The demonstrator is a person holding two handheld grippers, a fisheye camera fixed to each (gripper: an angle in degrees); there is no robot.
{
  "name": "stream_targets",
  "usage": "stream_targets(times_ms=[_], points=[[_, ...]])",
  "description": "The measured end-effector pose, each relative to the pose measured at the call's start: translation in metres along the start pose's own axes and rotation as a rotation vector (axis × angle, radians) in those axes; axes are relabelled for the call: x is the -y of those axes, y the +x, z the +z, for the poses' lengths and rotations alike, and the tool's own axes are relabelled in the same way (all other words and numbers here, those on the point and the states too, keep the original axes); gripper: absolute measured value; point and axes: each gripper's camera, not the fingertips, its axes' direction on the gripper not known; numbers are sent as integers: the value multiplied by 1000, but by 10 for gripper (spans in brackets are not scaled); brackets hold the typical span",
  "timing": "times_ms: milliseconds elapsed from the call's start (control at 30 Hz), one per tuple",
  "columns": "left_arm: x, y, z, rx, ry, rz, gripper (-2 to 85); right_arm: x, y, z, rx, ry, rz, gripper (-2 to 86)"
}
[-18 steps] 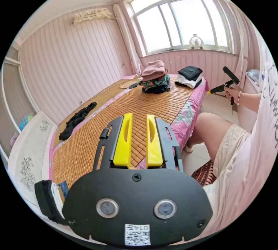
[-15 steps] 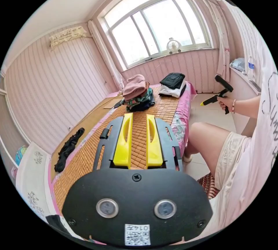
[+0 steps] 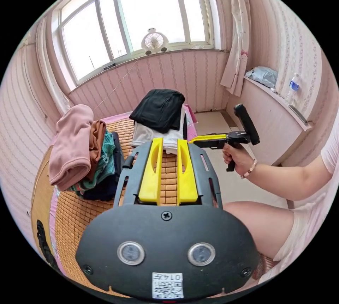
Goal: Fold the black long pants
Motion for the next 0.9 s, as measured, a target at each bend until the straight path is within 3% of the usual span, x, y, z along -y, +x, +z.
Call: stream_targets(times_ms=[200,400,500,600,733,833,900], points=[[62,-17,163,36,-74,50,91,89,19,12,-163,146,-95,103],[70,18,292,75,-225,127,113,130,41,34,-248,23,-197,38],[57,30,311,147,-220,155,100,134,44,39,-338,1,-227,13],[55,26,301,121,-226,93,31,145,46,36,-319,-38,-256,2],[54,17,252,119,-189,97,4,153,46,-9,-54,13,-202,-3],[46,3,175,108,-126,80,-3,152,23,-50,121,72,-208,-4],[10,-12,75,75,-29,-3,-6,145,-7,-75,267,85,-262,-4]])
